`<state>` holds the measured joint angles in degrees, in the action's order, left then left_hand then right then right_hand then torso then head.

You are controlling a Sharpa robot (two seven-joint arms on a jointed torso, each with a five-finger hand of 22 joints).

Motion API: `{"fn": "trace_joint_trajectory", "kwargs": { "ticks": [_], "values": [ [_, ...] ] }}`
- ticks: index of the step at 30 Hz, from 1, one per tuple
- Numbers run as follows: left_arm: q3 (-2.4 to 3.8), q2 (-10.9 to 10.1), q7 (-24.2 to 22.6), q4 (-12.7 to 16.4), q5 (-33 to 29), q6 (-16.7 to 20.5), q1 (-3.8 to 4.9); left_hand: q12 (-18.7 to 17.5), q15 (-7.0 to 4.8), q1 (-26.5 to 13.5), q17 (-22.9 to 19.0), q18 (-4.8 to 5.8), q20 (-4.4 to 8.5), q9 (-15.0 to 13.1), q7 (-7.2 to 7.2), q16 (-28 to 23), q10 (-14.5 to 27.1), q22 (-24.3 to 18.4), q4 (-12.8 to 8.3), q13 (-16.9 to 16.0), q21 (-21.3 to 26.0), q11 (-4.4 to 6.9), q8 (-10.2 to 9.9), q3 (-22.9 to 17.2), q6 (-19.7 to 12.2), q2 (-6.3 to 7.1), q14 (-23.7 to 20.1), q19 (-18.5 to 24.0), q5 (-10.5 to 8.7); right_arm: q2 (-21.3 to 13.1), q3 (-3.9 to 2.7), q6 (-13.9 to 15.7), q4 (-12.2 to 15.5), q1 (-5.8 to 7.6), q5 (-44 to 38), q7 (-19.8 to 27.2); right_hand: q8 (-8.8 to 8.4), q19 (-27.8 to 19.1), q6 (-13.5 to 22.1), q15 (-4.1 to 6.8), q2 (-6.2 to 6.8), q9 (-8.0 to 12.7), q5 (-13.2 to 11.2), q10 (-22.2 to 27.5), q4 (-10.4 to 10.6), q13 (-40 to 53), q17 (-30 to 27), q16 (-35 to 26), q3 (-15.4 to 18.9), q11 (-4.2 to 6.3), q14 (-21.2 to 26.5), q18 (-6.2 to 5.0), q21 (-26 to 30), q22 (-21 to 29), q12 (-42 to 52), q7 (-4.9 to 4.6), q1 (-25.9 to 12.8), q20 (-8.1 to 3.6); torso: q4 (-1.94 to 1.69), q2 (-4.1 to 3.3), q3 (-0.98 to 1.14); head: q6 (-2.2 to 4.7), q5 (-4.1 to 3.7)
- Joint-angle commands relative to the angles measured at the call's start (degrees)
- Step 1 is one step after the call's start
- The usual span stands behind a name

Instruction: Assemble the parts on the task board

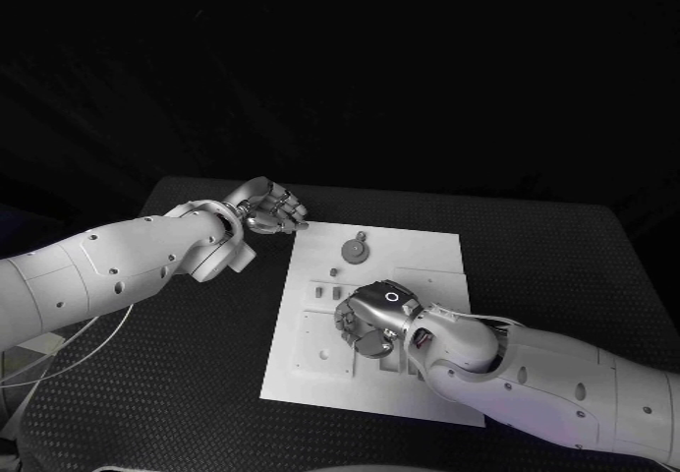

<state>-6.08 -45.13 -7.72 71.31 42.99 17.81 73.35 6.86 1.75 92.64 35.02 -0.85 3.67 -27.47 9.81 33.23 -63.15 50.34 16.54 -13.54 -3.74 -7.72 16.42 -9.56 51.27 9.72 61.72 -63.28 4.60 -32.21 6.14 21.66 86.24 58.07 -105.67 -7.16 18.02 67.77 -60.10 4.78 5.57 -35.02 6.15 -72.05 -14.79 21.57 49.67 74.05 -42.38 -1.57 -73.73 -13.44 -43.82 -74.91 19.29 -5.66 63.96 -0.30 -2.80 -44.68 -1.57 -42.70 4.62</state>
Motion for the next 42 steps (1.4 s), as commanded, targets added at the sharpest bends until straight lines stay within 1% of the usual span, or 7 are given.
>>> {"fn": "trace_joint_trajectory", "kwargs": {
  "ticks": [1,8,14,22,28,40,42],
  "values": [
    [0.03,0.05,-0.41,0.19,-0.15,-0.11,0.04,0.22,0.16,-0.11,0.1,-0.66,0.05,-0.03,-0.02,-0.34,0.22,-0.06,-0.01,0.06,-0.22,-0.02,-0.36,0.35,-0.38,-0.64,0.35,-0.26,0.22,0.31,-0.02,-2.03,-0.26,-0.03,-0.07,0.06,0.13,0.08,-0.24,0.45,-0.49,-0.16,0.35,-0.79,-0.13,-0.01,0.05,-0.22,-0.04,0.5,0.09,-1.56,-0.03,-1.07,-0.3,-0.21,-0.1,-0.33,-0.01,0.01,-0.04,-0.08,-0.03],
    [0.03,-0.05,-0.38,0.22,-0.14,-0.14,0.04,0.22,0.16,-0.09,0.16,-0.66,0.05,-0.04,-0.02,-0.38,0.23,-0.08,-0.02,0.08,-0.22,-0.02,-0.35,0.34,-0.37,-0.65,0.36,-0.26,0.22,0.6,-0.01,-2.46,-0.61,-0.11,-0.06,-0.01,0.06,0.02,-0.15,0.42,-0.53,-0.17,0.35,-0.72,-0.16,-0.02,0.06,-0.29,-0.06,0.47,0.12,-1.56,0.04,-1.06,-0.4,-0.25,-0.21,-0.3,-0.05,-0.01,-0.02,-0.23,0.05],
    [0.03,-0.19,-0.24,0.69,-0.14,-0.19,0.04,0.24,0.16,-0.1,0.22,-0.65,0.05,-0.04,-0.02,-0.43,0.23,-0.1,0.0,0.09,-0.22,-0.02,-0.35,0.35,-0.36,-0.65,0.38,-0.27,0.22,1.19,0.0,-3.39,-1.03,-0.12,0.74,0.13,-0.34,-0.24,0.49,0.19,-0.36,-0.1,0.35,-0.11,-0.1,-0.12,0.04,-0.56,-0.03,0.22,0.31,-1.56,0.29,-1.0,-0.94,-0.51,-0.66,-0.15,0.06,-0.01,-0.06,-0.16,0.09],
    [0.03,-0.23,-0.16,1.12,-0.12,-0.34,0.04,0.24,0.17,-0.23,0.34,-0.64,0.03,-0.04,-0.02,-0.53,0.25,-0.13,0.04,0.13,-0.23,-0.04,-0.36,0.38,-0.36,-0.67,0.4,-0.26,0.21,1.14,0.02,-3.79,-1.29,-0.18,1.65,0.18,-1.39,-0.71,2.08,-0.66,1.34,0.22,0.33,1.61,0.33,-0.4,0.25,-0.7,0.41,-0.63,0.69,-1.56,0.5,-1.12,-2.21,-1.17,-1.5,0.16,0.01,0.02,-0.02,-0.33,0.0],
    [0.03,-0.4,-0.1,0.98,-0.12,-0.43,0.04,0.25,0.18,-0.24,0.39,-0.64,0.04,-0.05,-0.02,-0.57,0.26,-0.14,0.04,0.14,-0.23,-0.04,-0.36,0.39,-0.35,-0.67,0.41,-0.26,0.21,1.01,0.02,-2.28,-1.13,-0.18,2.31,0.1,-2.56,-0.78,3.9,-1.37,3.24,0.71,0.32,3.27,1.23,-0.66,0.46,-0.61,0.75,-1.37,0.85,-1.56,0.46,-1.17,-3.27,-2.0,-2.0,0.24,0.05,0.02,0.0,-0.27,-0.06],
    [0.03,-0.48,-0.09,0.95,-0.13,-0.3,0.04,0.27,0.16,-0.12,0.59,-0.66,0.06,-0.02,0.01,-0.71,0.29,-0.19,-0.03,0.2,-0.24,-0.03,-0.43,0.34,-0.46,-0.7,0.48,-0.28,0.23,0.43,0.02,0.38,-0.28,-0.18,3.41,-0.08,-5.33,-1.36,9.63,-3.45,9.1,1.66,0.29,8.55,4.09,-1.52,0.67,-0.7,1.61,-3.53,1.69,-1.56,0.78,-1.14,-6.0,-4.57,-2.24,0.5,0.02,0.01,0.03,-0.16,-0.12],
    [0.03,-0.51,-0.1,0.94,-0.13,-0.3,0.04,0.27,0.15,-0.11,0.61,-0.67,0.06,-0.02,0.01,-0.72,0.29,-0.2,-0.03,0.2,-0.24,-0.03,-0.43,0.33,-0.46,-0.7,0.49,-0.29,0.23,0.01,0.02,0.51,0.07,-0.18,3.41,-0.08,-5.5,-1.45,10.07,-3.64,9.47,1.76,0.25,8.99,4.38,-1.6,0.71,-0.65,1.85,-3.72,1.82,-1.56,0.79,-1.16,-6.19,-4.77,-2.26,0.55,0.0,0.02,0.02,-0.15,-0.14]
  ]
}}
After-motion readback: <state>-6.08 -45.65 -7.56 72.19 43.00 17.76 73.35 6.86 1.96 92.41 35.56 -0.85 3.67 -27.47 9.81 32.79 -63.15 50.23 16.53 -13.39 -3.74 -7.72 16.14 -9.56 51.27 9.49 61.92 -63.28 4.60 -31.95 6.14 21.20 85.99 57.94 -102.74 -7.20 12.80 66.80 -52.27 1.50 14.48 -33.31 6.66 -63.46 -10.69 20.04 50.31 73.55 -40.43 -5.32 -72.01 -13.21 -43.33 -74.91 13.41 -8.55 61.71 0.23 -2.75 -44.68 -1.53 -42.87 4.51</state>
